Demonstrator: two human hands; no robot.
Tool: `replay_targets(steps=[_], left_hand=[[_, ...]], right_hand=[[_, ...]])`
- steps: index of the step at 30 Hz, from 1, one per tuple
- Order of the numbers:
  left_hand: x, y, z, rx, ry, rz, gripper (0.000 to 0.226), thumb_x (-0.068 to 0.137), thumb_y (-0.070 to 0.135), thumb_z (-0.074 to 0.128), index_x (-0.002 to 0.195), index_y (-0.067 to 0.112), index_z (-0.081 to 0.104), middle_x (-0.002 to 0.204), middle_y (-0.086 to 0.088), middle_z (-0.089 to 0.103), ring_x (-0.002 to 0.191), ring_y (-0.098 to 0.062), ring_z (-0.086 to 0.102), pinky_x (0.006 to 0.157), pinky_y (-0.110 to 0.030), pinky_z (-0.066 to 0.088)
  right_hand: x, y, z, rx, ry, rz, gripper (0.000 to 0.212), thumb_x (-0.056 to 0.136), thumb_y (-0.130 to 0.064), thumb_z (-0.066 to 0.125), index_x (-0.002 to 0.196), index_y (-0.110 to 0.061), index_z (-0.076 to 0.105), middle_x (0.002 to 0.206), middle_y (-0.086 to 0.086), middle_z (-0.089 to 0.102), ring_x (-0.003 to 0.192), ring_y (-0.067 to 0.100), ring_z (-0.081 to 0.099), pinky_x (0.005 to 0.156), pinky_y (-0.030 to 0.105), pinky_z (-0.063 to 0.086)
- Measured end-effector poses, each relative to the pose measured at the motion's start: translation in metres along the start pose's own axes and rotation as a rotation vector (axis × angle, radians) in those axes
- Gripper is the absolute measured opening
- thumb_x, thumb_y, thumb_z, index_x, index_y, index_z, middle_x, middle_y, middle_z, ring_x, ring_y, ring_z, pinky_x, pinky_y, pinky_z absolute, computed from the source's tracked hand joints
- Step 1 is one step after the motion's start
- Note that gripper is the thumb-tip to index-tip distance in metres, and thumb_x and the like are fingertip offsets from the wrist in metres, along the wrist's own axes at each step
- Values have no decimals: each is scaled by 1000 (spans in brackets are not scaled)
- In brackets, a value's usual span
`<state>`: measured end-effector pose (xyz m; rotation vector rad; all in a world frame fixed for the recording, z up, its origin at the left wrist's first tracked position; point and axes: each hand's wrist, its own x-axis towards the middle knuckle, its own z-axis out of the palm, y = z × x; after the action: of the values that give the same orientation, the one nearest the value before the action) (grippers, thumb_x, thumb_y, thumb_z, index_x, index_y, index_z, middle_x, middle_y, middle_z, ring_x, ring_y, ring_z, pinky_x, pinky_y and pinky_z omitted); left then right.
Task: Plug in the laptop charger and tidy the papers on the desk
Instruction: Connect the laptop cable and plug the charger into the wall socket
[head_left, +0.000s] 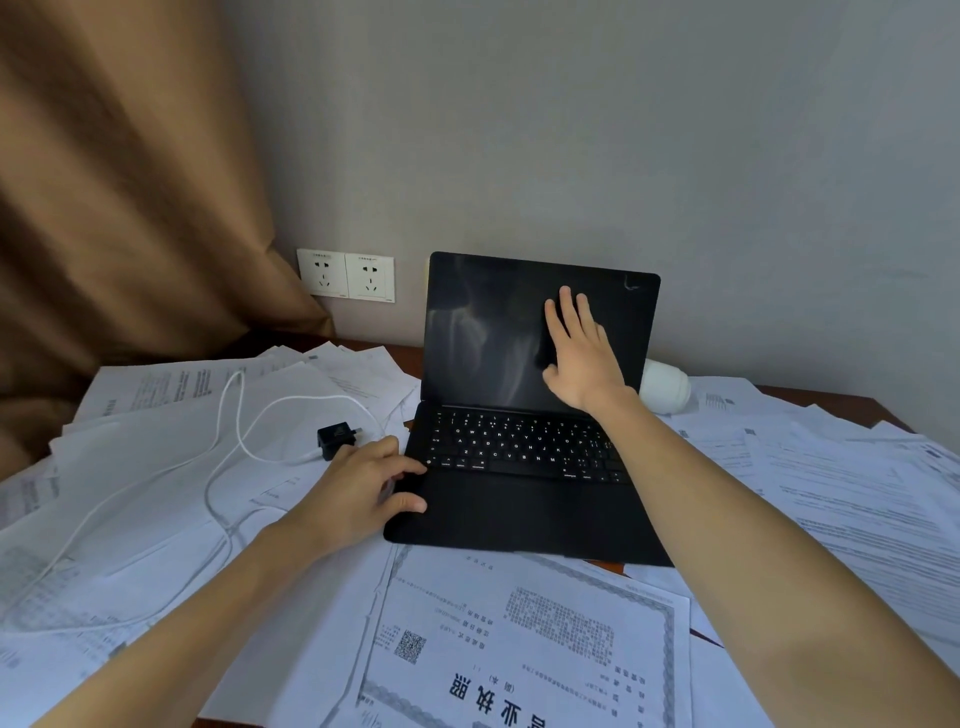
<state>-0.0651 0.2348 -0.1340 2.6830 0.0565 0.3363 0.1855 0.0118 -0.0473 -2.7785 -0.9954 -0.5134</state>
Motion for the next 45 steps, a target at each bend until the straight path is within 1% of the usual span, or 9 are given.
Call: replay_targets(steps=[7, 14, 20, 24, 30, 34, 39, 41, 45], left_hand=[[-8, 2, -4, 35, 22, 20, 32, 99, 45, 65, 129, 33, 68, 102, 19, 51, 97, -1, 52, 105, -31, 40], [-33, -7, -18, 79, 18, 99, 29, 103, 35, 62, 131, 31, 65, 131, 16, 58, 120, -8, 54, 106, -33, 44], [-58, -31, -40, 136, 109, 39, 29, 101, 35, 59, 129, 30, 66, 142, 7, 55, 130, -22, 49, 113, -37, 38], [-74, -49, -58, 152, 157, -20, 36, 92, 32, 56, 126, 30, 69, 139, 1, 56, 131, -26, 48, 108, -33, 27], [-89, -74, -71, 167, 114, -92, 44, 95, 31, 62, 139, 29, 61, 157, -3, 44, 144, -28, 38, 118, -34, 21], [-85, -75, -72, 184, 95, -140, 51, 94, 41, 50, 142, 25, 57, 141, 0, 52, 128, -28, 47, 103, -33, 30], [-67, -67, -73, 301, 78, -223, 41, 102, 54, 55, 135, 30, 57, 117, 5, 61, 107, -20, 44, 86, -36, 26], [-60, -63, -74, 317, 77, -264, 42, 99, 61, 56, 129, 32, 62, 106, 5, 65, 101, -19, 46, 82, -37, 24], [-51, -59, -76, 258, 114, -314, 25, 101, 52, 58, 115, 36, 71, 84, 7, 65, 94, -17, 50, 78, -38, 20]], right_hand=[[-29, -10, -16, 68, -65, -41, 73, 100, -20, 50, 162, -17, 11, 170, 7, -3, 156, 27, 0, 126, 46, 14], [-73, -48, -20, 178, -182, -223, 72, 101, -19, 53, 162, -19, 14, 169, 2, 11, 156, 20, 9, 126, 38, 14], [-91, -95, -14, 242, -210, -330, 67, 102, -20, 54, 161, -21, 22, 167, 0, 20, 153, 19, 18, 123, 34, 15], [-92, -130, -6, 340, -203, -438, 58, 101, -20, 55, 156, -21, 35, 160, -2, 36, 145, 20, 33, 122, 41, 28], [-79, -179, 9, 397, -260, -449, 55, 102, -28, 57, 154, -21, 39, 160, -1, 37, 145, 19, 33, 120, 39, 30], [-68, -201, 21, 461, -281, -427, 48, 98, -28, 62, 144, -23, 48, 140, 1, 51, 125, 22, 48, 103, 44, 46], [-58, -211, 34, 462, -359, -326, 56, 101, -29, 59, 152, -17, 41, 140, 7, 49, 130, 21, 45, 108, 38, 43], [-56, -213, 39, 480, -376, -320, 48, 101, -29, 57, 147, -17, 48, 126, 5, 52, 124, 23, 46, 103, 36, 43], [-54, -214, 46, 518, -318, -339, 26, 104, -25, 53, 126, -20, 67, 106, -1, 47, 111, 18, 45, 97, 36, 45]])
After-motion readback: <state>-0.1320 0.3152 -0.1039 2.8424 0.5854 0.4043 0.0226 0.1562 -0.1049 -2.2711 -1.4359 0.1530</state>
